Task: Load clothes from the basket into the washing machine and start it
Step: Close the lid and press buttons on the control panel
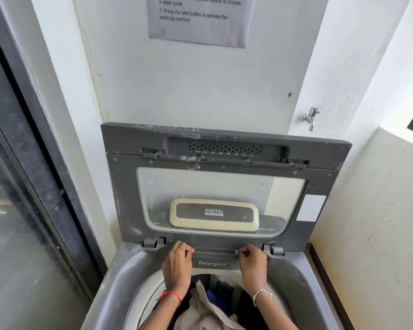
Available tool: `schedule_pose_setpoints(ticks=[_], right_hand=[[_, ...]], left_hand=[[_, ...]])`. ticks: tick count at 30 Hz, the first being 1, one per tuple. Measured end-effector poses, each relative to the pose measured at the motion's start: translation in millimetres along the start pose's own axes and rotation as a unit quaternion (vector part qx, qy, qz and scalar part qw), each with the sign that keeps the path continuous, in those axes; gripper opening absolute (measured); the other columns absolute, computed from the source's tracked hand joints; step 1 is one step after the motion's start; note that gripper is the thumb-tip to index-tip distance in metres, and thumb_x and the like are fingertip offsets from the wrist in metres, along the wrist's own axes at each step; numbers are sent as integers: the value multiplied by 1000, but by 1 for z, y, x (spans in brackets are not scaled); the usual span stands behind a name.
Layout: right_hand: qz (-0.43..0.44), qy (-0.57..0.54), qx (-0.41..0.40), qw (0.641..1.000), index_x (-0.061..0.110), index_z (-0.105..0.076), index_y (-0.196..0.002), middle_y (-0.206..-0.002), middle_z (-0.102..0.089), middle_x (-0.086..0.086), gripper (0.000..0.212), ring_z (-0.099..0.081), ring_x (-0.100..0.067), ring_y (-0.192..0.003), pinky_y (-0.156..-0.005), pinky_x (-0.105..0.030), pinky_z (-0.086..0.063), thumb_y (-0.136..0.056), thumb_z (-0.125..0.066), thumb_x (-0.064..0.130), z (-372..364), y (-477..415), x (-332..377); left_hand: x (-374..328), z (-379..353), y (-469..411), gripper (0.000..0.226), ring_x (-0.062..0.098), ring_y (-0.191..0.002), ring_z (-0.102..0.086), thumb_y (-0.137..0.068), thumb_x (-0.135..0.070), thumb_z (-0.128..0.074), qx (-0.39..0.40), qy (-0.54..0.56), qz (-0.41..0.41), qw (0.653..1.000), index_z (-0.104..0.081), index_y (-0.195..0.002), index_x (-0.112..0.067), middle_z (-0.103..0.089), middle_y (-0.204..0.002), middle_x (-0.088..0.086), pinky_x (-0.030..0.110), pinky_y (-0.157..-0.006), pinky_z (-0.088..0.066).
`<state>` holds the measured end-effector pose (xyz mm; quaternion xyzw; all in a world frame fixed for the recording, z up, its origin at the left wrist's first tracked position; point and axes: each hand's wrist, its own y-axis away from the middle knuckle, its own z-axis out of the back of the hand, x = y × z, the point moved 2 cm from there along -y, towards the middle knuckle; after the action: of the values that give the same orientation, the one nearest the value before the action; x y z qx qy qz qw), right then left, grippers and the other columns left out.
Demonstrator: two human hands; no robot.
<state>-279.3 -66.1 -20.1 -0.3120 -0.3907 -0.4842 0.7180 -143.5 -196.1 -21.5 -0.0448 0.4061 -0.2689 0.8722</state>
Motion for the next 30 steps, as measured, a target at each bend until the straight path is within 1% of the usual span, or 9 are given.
schedule_pose_setpoints(ticks=[2, 3, 6, 9, 11, 14, 17, 20, 30], right_hand=[[84, -3, 2, 996, 15, -63, -71, -65, -65, 4, 11, -60, -15, -63, -61, -30, -46, -81, -64, 11, 11, -3, 34], [144, -7, -10, 990, 15, -63, -74, -64, -64, 5, 9, -59, -13, -60, -58, -27, -44, -82, -64, 12, 18, -5, 56], [346, -15, -110, 932, 11, -61, -83, -76, -63, -1, 2, -51, -9, -70, -62, -18, -40, -84, -62, 11, 45, -11, 130], [479, 28, -191, 857, 4, -61, -97, -96, -61, -11, 15, -48, -20, -96, -83, -27, -42, -85, -60, 13, 65, -27, 190], [494, 87, -192, 843, 4, -55, -114, -116, -57, -15, 32, -42, -25, -115, -99, -36, -35, -87, -55, 20, 72, -42, 217], [473, 183, -148, 849, 5, -39, -134, -141, -42, -13, 51, -28, -25, -136, -113, -34, -14, -92, -35, 34, 77, -61, 236], [454, 246, -123, 848, 5, -43, -132, -137, -47, -13, 57, -34, -26, -134, -112, -34, -13, -92, -22, 40, 78, -68, 238], [454, 242, -132, 847, 4, -53, -121, -125, -58, -14, 48, -48, -29, -121, -104, -34, -24, -93, -30, 35, 81, -63, 239], [459, 218, -128, 852, 4, -54, -118, -121, -60, -12, 37, -52, -28, -115, -102, -36, -30, -92, -44, 28, 98, -23, 236]], left_hand=[[-23, 12, -10, 9, 17, -90, -59, -81, -20, -70, -58, -7, -111, 992, -62, -84, -19, -60, -94, -5, 31, -61, -52], [-38, 21, -18, 16, 16, -99, -55, -82, -24, -69, -99, -9, -170, 980, -61, -94, -17, -59, -102, -3, 33, -73, -53], [-91, 54, -51, 44, 23, -130, -36, -90, -35, -53, -179, -6, -282, 943, -46, -127, -12, -45, -134, 3, 41, -110, -28], [-143, 89, -84, 60, 22, -143, -16, -92, -40, -44, -199, -48, -346, 916, -31, -143, -12, -30, -151, 3, 47, -116, -8], [-168, 104, -104, 62, 20, -144, -12, -93, -41, -41, -201, -98, -373, 900, -28, -146, -12, -24, -154, 3, 50, -116, -5], [-183, 110, -125, 62, 15, -145, -8, -94, -42, -38, -185, -161, -377, 893, -24, -148, -13, -17, -156, 1, 52, -115, -1], [-182, 107, -134, 63, 14, -144, -8, -94, -45, -33, -174, -194, -377, 889, -25, -147, -12, -19, -156, 2, 50, -115, -4], [-181, 105, -130, 63, 15, -144, -10, -94, -46, -31, -172, -197, -371, 891, -27, -147, -11, -21, -155, 3, 51, -115, -7], [-179, 127, -89, 54, 16, -141, -24, -95, -39, -30, -162, -174, -374, 896, -38, -141, -12, -33, -151, 2, 50, -114, -14]])
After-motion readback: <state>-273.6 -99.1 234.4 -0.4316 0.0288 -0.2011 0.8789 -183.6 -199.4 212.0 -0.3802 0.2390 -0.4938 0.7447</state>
